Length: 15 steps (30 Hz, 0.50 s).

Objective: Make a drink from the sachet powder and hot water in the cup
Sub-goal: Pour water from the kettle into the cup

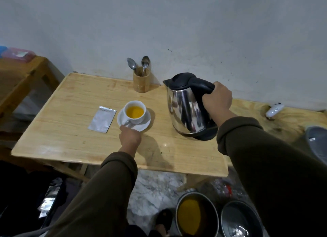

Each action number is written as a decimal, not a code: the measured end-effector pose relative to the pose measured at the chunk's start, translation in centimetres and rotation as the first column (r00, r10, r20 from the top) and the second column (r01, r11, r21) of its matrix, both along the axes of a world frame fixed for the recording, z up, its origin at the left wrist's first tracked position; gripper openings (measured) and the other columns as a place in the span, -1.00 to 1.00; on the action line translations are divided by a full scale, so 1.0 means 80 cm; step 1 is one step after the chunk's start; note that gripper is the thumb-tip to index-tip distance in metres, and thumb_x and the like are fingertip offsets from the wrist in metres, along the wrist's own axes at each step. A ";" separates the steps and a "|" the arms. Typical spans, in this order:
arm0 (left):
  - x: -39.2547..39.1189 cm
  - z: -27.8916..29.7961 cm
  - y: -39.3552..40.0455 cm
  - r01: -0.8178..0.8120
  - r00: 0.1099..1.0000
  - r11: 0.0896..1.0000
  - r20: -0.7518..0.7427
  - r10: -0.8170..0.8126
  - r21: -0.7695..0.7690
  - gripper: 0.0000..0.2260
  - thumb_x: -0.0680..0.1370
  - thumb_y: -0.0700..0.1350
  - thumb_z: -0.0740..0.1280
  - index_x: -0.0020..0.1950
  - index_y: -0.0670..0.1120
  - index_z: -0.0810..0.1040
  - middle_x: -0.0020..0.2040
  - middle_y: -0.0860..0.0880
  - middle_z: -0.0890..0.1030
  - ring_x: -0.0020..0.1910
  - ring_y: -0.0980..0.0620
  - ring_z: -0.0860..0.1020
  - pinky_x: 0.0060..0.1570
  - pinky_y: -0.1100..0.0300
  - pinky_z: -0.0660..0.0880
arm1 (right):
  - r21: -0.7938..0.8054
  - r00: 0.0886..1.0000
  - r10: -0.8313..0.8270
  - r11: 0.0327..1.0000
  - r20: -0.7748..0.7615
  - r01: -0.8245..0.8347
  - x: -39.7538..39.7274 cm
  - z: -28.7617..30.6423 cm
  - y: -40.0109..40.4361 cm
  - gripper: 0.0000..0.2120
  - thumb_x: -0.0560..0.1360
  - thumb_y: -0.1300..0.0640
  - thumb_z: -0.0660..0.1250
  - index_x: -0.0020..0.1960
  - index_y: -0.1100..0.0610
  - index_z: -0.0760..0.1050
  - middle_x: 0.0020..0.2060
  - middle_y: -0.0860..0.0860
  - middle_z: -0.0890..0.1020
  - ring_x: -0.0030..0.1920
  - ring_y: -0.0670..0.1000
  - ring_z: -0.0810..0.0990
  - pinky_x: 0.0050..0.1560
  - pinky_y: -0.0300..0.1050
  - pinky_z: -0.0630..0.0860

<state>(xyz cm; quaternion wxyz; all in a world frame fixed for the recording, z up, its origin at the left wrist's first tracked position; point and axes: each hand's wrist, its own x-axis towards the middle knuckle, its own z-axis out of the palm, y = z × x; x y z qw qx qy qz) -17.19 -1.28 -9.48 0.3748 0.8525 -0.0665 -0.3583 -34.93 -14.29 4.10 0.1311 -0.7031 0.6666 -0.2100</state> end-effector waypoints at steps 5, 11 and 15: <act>-0.013 -0.005 -0.002 -0.002 1.000 1.000 0.009 0.002 -0.010 -0.47 0.60 -0.19 0.15 0.55 -0.11 0.06 0.43 -0.27 0.33 0.38 -0.27 0.37 0.33 -0.05 0.34 | 0.062 0.928 -0.250 0.968 0.277 0.242 -0.036 -0.014 0.010 -0.76 0.46 0.31 0.24 0.11 0.16 0.47 0.04 0.12 0.60 -0.01 0.13 0.56 0.04 -0.06 0.50; -0.029 -0.010 -0.013 -0.057 0.998 0.998 0.000 0.057 -0.032 -0.35 0.61 -0.14 0.14 0.57 0.01 -0.20 0.47 -0.23 0.29 0.41 -0.22 0.34 0.37 -0.03 0.29 | 0.196 0.712 -0.452 0.888 0.537 0.416 -0.065 -0.037 0.018 -0.81 0.44 0.35 0.21 -0.09 0.07 0.40 -0.12 0.03 0.54 -0.06 0.11 0.59 -0.02 -0.07 0.57; -0.035 -0.015 -0.018 -0.106 0.994 0.993 -0.017 0.105 -0.043 -0.35 0.62 -0.10 0.12 0.56 0.04 -0.24 0.47 -0.21 0.28 0.41 -0.20 0.34 0.38 -0.03 0.28 | 0.243 0.635 -0.505 0.856 0.584 0.457 -0.078 -0.049 0.016 -0.75 0.40 0.37 0.18 -0.12 0.02 0.37 -0.08 0.05 0.57 -0.05 0.13 0.59 0.02 0.07 0.62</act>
